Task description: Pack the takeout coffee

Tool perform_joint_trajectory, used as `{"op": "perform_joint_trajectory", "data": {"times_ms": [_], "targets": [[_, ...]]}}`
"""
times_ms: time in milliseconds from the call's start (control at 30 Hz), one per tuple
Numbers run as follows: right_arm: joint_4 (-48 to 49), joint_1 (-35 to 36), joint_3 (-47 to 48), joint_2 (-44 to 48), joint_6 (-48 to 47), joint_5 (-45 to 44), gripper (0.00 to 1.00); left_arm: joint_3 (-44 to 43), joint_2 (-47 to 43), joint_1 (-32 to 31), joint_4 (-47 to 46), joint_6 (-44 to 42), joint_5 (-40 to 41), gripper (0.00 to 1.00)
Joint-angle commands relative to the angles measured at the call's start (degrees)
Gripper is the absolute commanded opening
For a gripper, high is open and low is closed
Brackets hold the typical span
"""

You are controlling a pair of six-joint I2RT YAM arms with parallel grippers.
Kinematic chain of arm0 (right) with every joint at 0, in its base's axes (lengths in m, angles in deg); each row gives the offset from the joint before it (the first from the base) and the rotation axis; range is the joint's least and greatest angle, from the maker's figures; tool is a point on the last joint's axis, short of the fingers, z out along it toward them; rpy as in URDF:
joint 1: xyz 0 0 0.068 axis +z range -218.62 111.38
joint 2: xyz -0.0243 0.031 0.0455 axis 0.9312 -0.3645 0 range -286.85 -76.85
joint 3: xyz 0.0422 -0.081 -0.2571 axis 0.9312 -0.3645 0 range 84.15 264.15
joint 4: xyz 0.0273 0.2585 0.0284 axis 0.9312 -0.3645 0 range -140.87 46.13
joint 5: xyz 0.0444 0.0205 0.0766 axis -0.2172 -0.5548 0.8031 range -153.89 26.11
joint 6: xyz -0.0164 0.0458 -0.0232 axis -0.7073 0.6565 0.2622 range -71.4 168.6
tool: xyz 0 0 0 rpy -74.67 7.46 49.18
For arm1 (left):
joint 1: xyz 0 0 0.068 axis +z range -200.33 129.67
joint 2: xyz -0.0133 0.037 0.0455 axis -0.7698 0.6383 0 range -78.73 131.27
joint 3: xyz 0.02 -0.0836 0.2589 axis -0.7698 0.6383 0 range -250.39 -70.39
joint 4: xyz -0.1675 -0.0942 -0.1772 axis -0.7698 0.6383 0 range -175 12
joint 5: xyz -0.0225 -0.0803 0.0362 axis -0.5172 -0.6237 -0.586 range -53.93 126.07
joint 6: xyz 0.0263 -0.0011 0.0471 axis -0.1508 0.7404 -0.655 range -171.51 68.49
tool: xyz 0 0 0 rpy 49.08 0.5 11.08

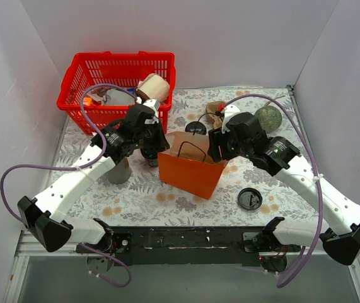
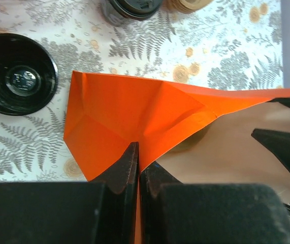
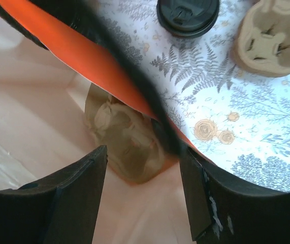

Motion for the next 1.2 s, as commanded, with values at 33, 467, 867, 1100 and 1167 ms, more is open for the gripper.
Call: {"op": "perform_joint_trajectory", "data": {"times_ms": [33,467,867,1100,1167], "targets": [[-5.5,-0.4,6.2,-0.6,-0.6,-5.5,0.67,-3.2,-1.2,0.1,-0.7,2.3,-9.8,0.00],[-5.7,-0.7,1.3,-0.6,-0.7,-3.0,0.68,2.0,2.9,0.1,1.0,4.9,-2.7,0.00],[-0.2,-0.7,2.0,2.1,-7.2,6.2,0.68,-1.1,0.4,0.1,-0.6,6.4,0.1,0.00],[-0.5,-0.7,-0.7,-0.1,-7.1,7.0,0.67,-0.8,0.6,0.1,-0.5,7.3,1.1,0.00],[-0.6,-0.7,-1.0,-0.6,-8.2,8.8,0.67,-0.5,0.5,0.1,-0.7,7.5,1.6,0.00]]}}
